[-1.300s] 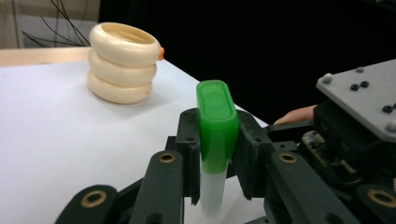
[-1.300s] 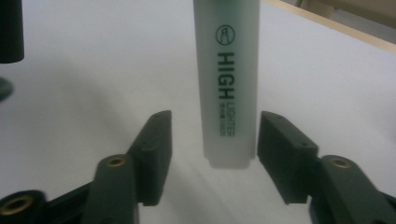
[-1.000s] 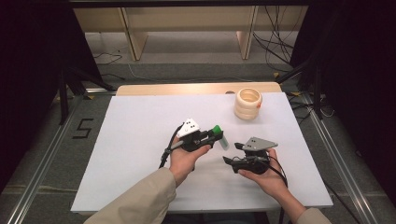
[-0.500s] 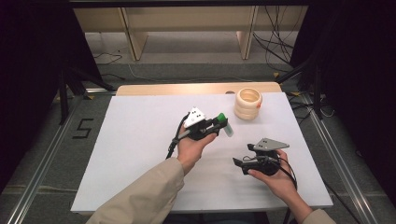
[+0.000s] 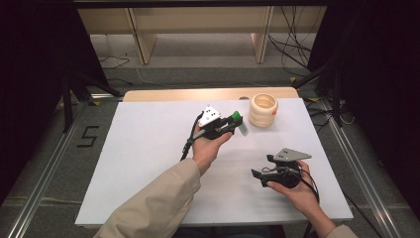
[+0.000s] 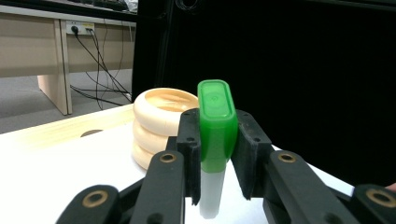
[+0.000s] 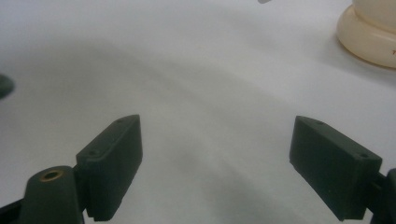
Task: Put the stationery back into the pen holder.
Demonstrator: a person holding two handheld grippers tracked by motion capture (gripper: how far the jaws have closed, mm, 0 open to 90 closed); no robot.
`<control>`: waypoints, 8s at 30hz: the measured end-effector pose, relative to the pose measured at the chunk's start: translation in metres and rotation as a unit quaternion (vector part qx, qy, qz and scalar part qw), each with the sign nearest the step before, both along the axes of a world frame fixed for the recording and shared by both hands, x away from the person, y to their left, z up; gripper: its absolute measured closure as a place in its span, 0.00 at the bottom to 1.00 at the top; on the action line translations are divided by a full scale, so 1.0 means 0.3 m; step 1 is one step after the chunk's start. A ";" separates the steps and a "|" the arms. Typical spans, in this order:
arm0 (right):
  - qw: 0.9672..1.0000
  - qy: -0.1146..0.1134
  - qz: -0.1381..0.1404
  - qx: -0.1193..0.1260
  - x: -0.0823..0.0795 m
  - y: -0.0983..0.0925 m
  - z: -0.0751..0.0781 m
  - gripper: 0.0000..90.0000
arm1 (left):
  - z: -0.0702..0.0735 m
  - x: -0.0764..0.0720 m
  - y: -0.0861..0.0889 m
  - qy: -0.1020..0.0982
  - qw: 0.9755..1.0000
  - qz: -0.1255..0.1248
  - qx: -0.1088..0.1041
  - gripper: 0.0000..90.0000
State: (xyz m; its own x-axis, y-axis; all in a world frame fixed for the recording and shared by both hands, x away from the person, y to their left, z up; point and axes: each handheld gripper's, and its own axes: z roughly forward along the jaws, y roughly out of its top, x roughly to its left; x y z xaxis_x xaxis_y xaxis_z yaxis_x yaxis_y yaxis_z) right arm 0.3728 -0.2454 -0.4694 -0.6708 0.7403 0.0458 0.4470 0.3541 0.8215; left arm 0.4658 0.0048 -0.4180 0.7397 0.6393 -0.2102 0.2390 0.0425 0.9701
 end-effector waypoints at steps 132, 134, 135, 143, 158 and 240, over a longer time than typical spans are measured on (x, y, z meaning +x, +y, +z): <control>1.000 0.016 0.004 0.002 0.001 -0.007 -0.017 0.21 | 0.108 0.255 -0.193 -0.038 0.999 0.024 0.013 0.82; 1.000 0.016 0.005 0.002 0.001 -0.007 -0.017 0.21 | 0.109 0.257 -0.197 -0.039 0.999 0.023 0.013 0.82; 1.000 0.016 0.005 0.002 0.001 -0.007 -0.017 0.21 | 0.109 0.257 -0.197 -0.039 0.999 0.023 0.013 0.82; 1.000 0.017 0.006 0.002 0.000 -0.007 -0.017 0.21 | 0.110 0.266 -0.216 -0.043 0.999 0.022 0.014 0.82; 1.000 0.018 0.009 0.001 0.000 -0.006 -0.017 0.21 | 0.102 0.283 -0.236 -0.044 0.999 0.023 0.015 0.82; 1.000 0.021 0.010 -0.001 0.000 -0.004 -0.019 0.21 | 0.086 0.130 -0.062 0.033 0.985 -0.002 0.171 0.27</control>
